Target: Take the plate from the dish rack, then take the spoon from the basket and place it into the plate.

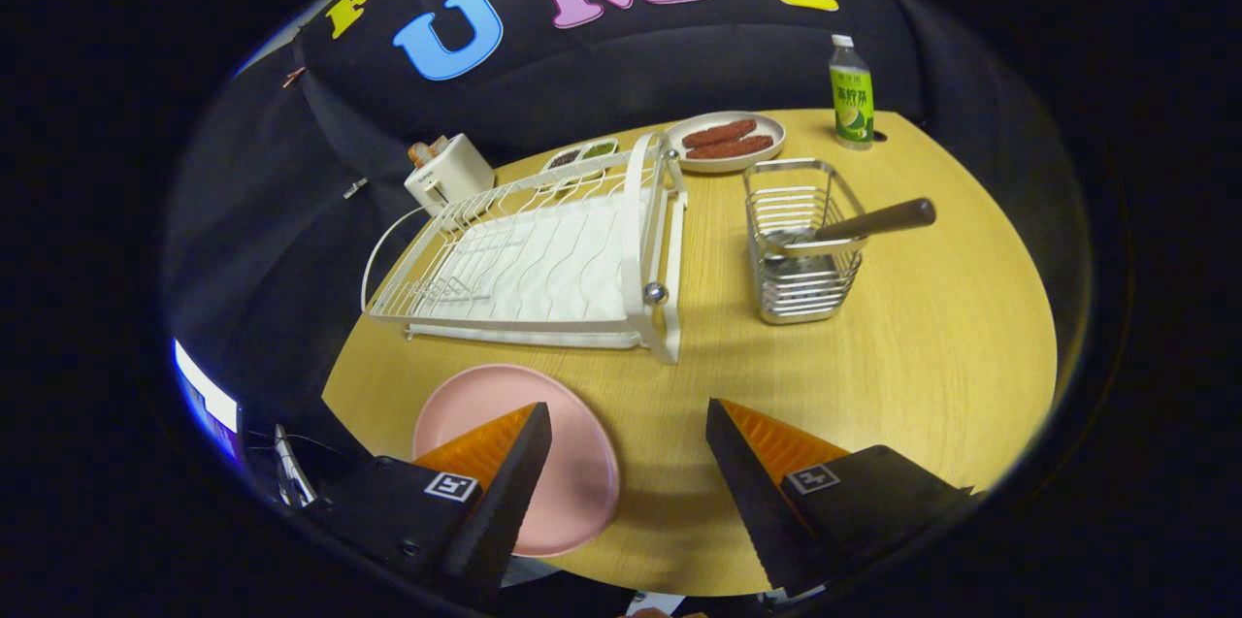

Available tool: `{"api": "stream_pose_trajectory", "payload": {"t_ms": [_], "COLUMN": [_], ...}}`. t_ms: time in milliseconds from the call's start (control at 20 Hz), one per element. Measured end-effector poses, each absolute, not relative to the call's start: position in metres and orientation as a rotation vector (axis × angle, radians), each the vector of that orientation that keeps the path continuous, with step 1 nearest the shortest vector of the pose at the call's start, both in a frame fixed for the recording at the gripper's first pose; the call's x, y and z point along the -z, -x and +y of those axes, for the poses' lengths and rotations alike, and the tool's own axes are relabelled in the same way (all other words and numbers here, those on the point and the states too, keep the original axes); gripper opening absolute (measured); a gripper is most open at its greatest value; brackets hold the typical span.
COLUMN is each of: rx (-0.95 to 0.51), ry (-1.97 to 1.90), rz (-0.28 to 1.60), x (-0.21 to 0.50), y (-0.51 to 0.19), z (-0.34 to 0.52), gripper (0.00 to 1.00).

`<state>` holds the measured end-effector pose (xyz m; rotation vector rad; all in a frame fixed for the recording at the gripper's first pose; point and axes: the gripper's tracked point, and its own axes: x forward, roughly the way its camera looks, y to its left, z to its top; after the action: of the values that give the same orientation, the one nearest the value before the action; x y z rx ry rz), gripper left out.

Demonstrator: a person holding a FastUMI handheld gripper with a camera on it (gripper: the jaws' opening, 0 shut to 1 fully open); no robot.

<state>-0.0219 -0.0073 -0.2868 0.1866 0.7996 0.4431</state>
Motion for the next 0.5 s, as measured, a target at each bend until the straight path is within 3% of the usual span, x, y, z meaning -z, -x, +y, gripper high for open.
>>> {"api": "stream_pose_trajectory", "payload": {"t_ms": [500], "rx": [-0.346], "ry": [-0.085], "rz": [0.545], "x": [0.246], "y": [-0.041], "z": [-0.083], "gripper": [0.98]}}
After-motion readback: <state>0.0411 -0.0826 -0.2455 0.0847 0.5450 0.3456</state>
